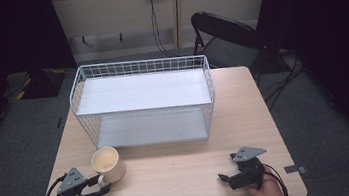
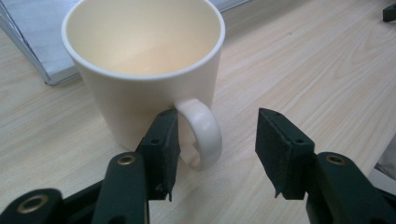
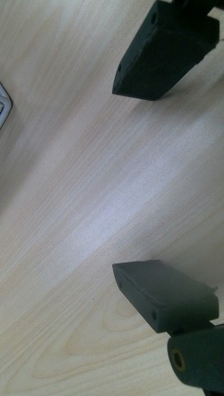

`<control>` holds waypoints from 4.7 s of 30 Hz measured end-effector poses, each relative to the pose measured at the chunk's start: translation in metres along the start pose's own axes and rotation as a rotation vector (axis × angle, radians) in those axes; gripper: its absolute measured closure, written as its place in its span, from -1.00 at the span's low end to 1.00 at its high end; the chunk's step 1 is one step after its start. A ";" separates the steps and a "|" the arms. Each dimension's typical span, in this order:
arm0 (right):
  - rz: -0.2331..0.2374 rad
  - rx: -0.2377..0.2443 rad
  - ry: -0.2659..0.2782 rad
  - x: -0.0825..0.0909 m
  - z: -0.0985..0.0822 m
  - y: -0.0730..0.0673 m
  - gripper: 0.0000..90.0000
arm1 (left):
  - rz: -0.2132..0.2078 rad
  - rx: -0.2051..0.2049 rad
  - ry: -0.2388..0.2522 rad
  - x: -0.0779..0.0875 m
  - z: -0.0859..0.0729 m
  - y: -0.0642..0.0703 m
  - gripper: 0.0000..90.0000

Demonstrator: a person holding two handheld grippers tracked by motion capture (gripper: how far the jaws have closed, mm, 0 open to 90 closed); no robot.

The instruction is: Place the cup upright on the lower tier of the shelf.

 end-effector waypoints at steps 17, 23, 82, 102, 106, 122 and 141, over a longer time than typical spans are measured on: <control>0.000 0.001 0.001 0.000 0.000 0.000 -0.74 | -0.016 0.025 -0.026 -0.006 0.000 0.000 0.47; -0.001 0.000 0.000 0.000 0.000 0.000 -0.74 | -0.024 0.046 -0.019 -0.008 0.002 0.000 0.61; 0.000 0.001 0.001 0.000 0.000 0.000 -0.74 | 0.063 0.054 0.130 0.002 0.042 -0.002 0.79; 0.000 0.002 0.001 0.000 0.000 0.000 -0.74 | 0.070 0.053 0.152 -0.006 0.065 -0.003 0.80; -0.001 0.002 0.001 0.000 0.000 0.000 -0.74 | 0.073 0.053 0.158 -0.006 0.069 -0.005 0.80; -0.001 0.001 0.001 0.000 0.000 0.000 -0.74 | 0.091 0.063 0.175 -0.015 0.087 -0.010 0.79; -0.001 0.001 0.000 0.000 0.000 0.000 -0.74 | 0.129 0.063 0.180 -0.027 0.103 -0.020 0.80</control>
Point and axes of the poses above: each handheld gripper's, and its own axes: x roughly backward along the jaws, z roughly out of its top, y roughly to its right, the point moved 7 cm from there along -x, roughly forward along the jaws, and after that the axes turned 15 degrees about -x, right-handed, at the moved point
